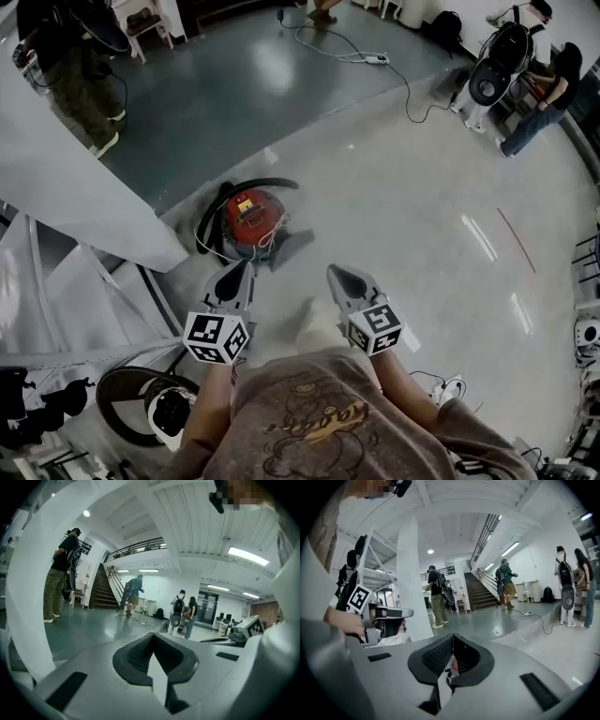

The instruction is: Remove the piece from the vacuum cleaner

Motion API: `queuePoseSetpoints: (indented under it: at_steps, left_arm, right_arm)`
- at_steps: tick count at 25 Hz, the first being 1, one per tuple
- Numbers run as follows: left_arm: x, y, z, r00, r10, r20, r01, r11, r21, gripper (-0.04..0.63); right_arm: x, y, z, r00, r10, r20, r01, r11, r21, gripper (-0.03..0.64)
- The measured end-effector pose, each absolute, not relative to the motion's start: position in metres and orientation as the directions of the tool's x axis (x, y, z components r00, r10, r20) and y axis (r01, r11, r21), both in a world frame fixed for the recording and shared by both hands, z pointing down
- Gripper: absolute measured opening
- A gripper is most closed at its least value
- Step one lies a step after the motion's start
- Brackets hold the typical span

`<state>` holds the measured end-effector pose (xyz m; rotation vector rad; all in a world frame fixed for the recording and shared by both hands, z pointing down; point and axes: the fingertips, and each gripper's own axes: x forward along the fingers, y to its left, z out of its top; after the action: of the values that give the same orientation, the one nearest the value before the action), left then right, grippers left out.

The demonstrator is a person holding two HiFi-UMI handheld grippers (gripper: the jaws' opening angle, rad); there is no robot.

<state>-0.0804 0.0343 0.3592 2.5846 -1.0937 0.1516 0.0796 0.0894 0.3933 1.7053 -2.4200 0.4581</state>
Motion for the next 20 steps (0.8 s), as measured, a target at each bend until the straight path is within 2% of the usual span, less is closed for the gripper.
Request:
queuePoseSetpoints:
  at_steps: [8, 20]
  left_arm:
    - [-0.040, -0.023, 0.352, 0.623, -0.749, 0.224, -0.778, -0.566, 0.273, 0.003]
    - [-0.032, -0.048, 0.356, 0.588, -0.774, 0.236, -0.806, -0.538, 0.246, 0.005]
  right_arm:
    - [0.119, 0.011, 0.391, -0.475, -0.829, 0.295, -0.880, 0.441, -0.177, 0.002]
    - [0.128, -0.025, 0.384, -0.526, -0.818, 0.232, -0.849, 0.491, -0.194, 0.002]
